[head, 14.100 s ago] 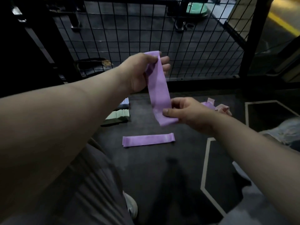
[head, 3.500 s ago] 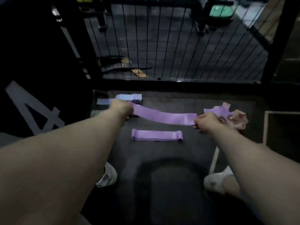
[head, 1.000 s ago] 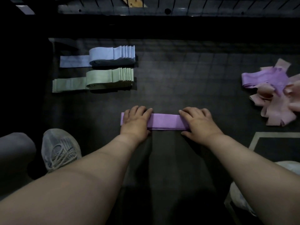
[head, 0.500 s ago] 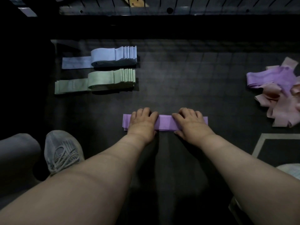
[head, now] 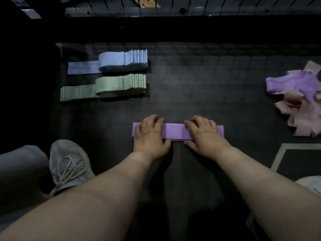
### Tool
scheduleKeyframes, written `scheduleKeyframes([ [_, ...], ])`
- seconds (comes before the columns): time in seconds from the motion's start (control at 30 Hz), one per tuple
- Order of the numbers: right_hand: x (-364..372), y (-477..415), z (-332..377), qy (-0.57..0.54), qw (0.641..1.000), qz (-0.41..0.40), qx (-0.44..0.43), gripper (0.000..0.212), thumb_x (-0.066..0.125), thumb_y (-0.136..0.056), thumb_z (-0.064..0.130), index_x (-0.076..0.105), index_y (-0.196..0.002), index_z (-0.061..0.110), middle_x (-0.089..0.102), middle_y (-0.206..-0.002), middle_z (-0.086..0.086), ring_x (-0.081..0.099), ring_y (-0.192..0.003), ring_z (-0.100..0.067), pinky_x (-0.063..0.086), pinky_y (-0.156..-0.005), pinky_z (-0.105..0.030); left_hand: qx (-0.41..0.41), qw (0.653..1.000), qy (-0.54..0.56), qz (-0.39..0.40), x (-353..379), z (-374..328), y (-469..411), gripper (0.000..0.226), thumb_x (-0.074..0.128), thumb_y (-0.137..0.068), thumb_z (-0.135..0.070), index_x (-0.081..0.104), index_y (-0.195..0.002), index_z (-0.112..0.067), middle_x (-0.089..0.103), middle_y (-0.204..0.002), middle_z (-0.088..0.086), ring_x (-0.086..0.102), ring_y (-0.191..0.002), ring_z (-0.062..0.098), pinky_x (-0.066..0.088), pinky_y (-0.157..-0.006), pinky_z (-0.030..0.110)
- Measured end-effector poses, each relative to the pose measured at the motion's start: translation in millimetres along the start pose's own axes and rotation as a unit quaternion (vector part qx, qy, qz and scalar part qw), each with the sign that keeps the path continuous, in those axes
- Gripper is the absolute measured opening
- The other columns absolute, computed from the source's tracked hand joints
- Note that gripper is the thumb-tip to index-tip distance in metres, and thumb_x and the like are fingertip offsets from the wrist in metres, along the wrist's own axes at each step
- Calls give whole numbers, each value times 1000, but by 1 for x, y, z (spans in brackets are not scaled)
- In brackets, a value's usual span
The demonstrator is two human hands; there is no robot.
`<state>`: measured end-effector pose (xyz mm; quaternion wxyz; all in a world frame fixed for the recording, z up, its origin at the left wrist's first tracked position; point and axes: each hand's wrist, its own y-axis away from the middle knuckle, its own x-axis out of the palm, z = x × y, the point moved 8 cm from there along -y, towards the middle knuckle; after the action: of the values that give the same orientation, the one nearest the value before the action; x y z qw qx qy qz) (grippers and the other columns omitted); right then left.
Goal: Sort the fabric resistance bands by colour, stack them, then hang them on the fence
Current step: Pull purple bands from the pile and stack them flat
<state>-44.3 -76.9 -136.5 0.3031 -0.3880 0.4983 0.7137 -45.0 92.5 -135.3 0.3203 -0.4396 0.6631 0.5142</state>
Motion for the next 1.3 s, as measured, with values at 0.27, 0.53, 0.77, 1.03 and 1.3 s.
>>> scheduleKeyframes([
  [0.27,9,41,-89,-315,819,-84,473,68,60,-87,42,36,-141,10,30,-147,-15,32,-135,-37,31,-110,-48,-390,901,186,-33,-5,73,14,59,59,-84,-44,42,-136,-21,34,-143,10,31,-135,32,23,-110,42],
  [0.53,21,37,-92,-388,801,-53,453,60,72,-77,28,47,-128,8,52,-132,-16,55,-117,-36,48,-100,-42,-399,881,254,-22,-3,73,8,52,62,-83,-32,45,-130,-19,38,-143,9,35,-136,31,28,-111,40],
  [0.77,22,34,-93,-405,804,-51,431,17,73,-79,14,61,-91,12,67,-100,-12,65,-92,-30,55,-87,-41,-384,880,276,-50,-3,82,4,19,59,-86,-29,60,-104,-24,57,-127,9,51,-122,31,41,-105,35],
  [1.03,17,37,-93,-421,810,-44,406,16,73,-80,15,58,-86,17,65,-86,-7,64,-81,-25,56,-77,-38,-358,860,355,-85,-2,80,6,6,56,-85,-18,59,-80,-20,66,-89,8,63,-81,28,52,-76,30],
  [1.3,11,39,-86,-578,714,42,394,8,66,-81,7,62,-85,13,57,-77,-8,56,-66,-20,51,-54,-27,-352,829,423,-101,-11,84,8,12,55,-86,-7,66,-83,-13,63,-79,5,59,-80,24,40,-69,24],
])
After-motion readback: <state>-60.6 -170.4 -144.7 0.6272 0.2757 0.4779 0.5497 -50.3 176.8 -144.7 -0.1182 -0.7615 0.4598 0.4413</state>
